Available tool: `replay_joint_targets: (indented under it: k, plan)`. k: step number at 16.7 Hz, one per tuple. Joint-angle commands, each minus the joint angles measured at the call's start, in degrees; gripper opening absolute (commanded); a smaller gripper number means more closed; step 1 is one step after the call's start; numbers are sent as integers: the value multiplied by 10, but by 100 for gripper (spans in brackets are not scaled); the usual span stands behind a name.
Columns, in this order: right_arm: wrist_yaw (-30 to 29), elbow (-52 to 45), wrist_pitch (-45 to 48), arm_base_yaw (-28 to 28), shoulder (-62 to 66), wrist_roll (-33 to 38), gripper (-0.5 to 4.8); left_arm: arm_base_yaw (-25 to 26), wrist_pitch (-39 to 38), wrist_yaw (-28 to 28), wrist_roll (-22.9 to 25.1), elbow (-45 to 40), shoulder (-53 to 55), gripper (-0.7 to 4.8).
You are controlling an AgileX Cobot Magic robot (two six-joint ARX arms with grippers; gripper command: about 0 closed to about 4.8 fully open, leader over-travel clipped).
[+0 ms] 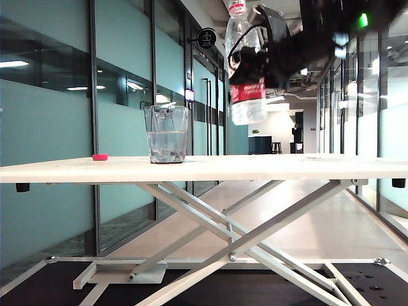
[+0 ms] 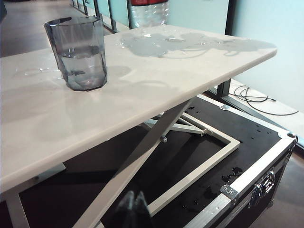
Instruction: Pick up the mineral water bottle on the table and pour water into the mug until it's half full.
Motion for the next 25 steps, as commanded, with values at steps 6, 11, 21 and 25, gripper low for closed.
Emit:
replay_joint_targets:
  k: [6, 11, 21, 25]
  plan:
    - [-72, -15, 178, -6, 113, 26, 198, 0, 3, 2, 17, 1, 0, -5]
    - [-72, -15, 178, -6, 120, 26, 370, -1, 3, 2, 17, 1, 0, -5]
    - [-149, -53, 44, -38, 21, 9, 479, 0, 1, 2, 17, 1, 0, -5]
    - [-151, -151, 27, -64, -85, 7, 479, -1, 2, 2, 17, 1, 0, -5]
